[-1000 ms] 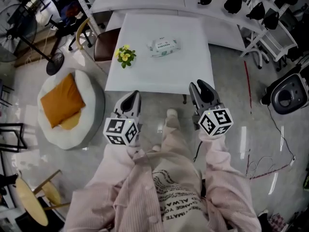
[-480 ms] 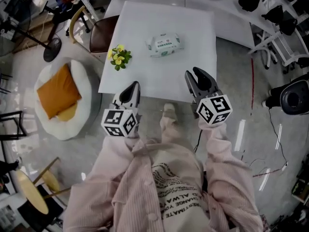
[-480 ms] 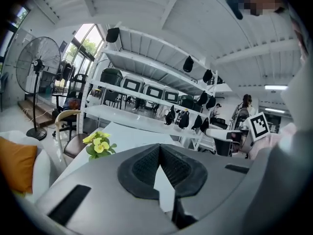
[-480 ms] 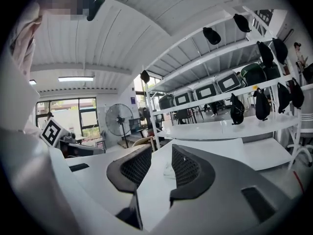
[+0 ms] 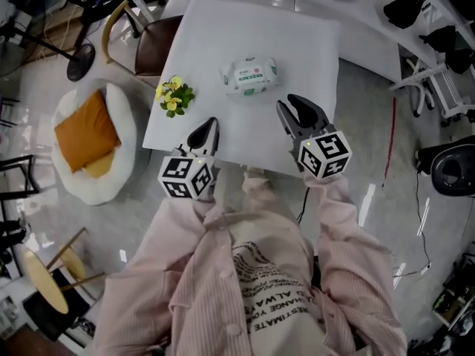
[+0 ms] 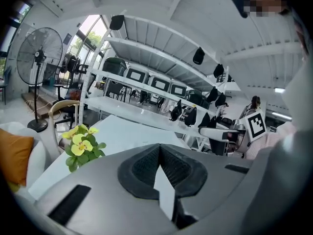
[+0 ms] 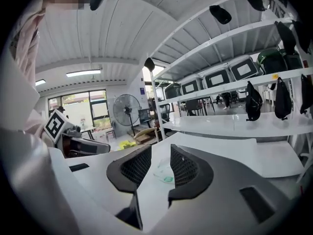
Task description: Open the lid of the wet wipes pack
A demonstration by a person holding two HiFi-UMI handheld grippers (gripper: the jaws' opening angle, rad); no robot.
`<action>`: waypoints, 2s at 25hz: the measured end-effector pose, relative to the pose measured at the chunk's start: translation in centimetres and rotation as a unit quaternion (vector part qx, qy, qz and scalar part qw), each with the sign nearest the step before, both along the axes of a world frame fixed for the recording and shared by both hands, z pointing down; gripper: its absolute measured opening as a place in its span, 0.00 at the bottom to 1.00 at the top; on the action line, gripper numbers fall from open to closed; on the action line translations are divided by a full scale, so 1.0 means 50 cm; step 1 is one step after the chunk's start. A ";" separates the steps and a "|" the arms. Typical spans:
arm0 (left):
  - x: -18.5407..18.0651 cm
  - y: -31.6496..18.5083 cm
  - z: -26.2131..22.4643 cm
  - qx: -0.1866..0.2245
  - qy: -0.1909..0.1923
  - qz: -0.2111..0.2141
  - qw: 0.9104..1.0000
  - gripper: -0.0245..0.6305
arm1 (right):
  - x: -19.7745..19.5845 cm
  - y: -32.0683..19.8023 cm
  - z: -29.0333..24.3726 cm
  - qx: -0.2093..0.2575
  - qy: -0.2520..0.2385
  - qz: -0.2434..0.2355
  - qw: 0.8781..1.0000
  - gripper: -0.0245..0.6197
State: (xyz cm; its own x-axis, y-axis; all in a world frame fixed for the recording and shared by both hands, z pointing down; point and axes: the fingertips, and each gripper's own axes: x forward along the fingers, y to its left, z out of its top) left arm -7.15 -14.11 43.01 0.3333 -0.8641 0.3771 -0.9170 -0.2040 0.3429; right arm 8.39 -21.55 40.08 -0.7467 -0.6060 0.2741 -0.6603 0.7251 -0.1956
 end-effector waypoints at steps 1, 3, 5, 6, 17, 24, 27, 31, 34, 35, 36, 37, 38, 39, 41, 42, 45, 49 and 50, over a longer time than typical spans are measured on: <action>0.003 -0.010 0.007 -0.003 0.002 -0.004 1.000 0.04 | -0.003 -0.012 0.008 -0.001 0.004 -0.008 1.000 0.20; 0.007 -0.030 0.021 -0.009 0.006 -0.011 1.000 0.04 | -0.009 -0.035 0.023 -0.003 0.014 -0.022 1.000 0.20; 0.008 -0.047 0.033 -0.015 0.010 -0.020 1.000 0.04 | -0.015 -0.058 0.035 -0.003 0.024 -0.035 0.999 0.20; 0.009 -0.053 0.039 -0.018 0.012 -0.026 0.999 0.04 | -0.018 -0.068 0.042 -0.003 0.028 -0.042 0.999 0.20; 0.006 -0.098 0.092 -0.042 0.029 -0.065 0.997 0.04 | -0.071 -0.140 0.117 -0.008 0.068 -0.111 0.992 0.20; 0.004 -0.118 0.124 -0.062 0.035 -0.070 0.995 0.04 | -0.121 -0.169 0.178 -0.005 0.105 -0.162 0.981 0.20; 0.003 -0.135 0.146 -0.070 0.040 -0.070 0.994 0.04 | -0.142 -0.183 0.216 0.006 0.136 -0.187 0.973 0.20; -0.005 -0.162 0.177 -0.074 0.047 -0.071 0.994 0.04 | -0.165 -0.186 0.269 0.023 0.184 -0.230 0.955 0.20; -0.010 -0.175 0.198 -0.079 0.054 -0.072 0.993 0.04 | -0.177 -0.189 0.291 0.036 0.207 -0.253 0.944 0.20; -0.011 -0.177 0.205 -0.081 0.056 -0.073 0.992 0.04 | -0.181 -0.190 0.297 0.042 0.216 -0.260 0.940 0.20; -0.012 -0.178 0.211 -0.082 0.058 -0.073 0.992 0.04 | -0.184 -0.189 0.304 0.049 0.225 -0.269 0.935 0.20; -0.013 -0.179 0.218 -0.084 0.060 -0.074 0.992 0.04 | -0.187 -0.188 0.311 0.056 0.235 -0.277 0.930 0.20; -0.014 -0.180 0.225 -0.085 0.062 -0.073 0.992 0.04 | -0.190 -0.187 0.317 0.063 0.243 -0.286 0.925 0.20; -0.016 -0.182 0.232 -0.086 0.063 -0.073 0.992 0.04 | -0.192 -0.186 0.322 0.070 0.251 -0.294 0.920 0.20; -0.017 -0.182 0.246 -0.087 0.067 -0.072 0.991 0.04 | -0.195 -0.181 0.333 0.082 0.265 -0.308 0.910 0.20; -0.017 -0.181 0.253 -0.089 0.069 -0.073 0.991 0.04 | -0.195 -0.177 0.340 0.086 0.272 -0.314 0.905 0.20; -0.019 -0.185 0.270 -0.090 0.075 -0.073 0.990 0.04 | -0.196 -0.171 0.358 0.097 0.289 -0.326 0.895 0.20; -0.017 -0.194 0.281 -0.088 0.082 -0.072 0.990 0.04 | -0.195 -0.176 0.373 0.102 0.300 -0.329 0.889 0.20; -0.016 -0.196 0.283 -0.087 0.084 -0.071 0.990 0.04 | -0.196 -0.178 0.377 0.103 0.303 -0.330 0.888 0.20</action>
State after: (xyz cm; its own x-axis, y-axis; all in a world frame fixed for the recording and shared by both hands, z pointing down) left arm -7.96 -23.93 57.18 0.2831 -0.8335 0.4744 -0.8596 -0.0011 0.5110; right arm -1.40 -30.45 58.92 -0.7115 -0.1758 0.6803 -0.0177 0.9724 0.2327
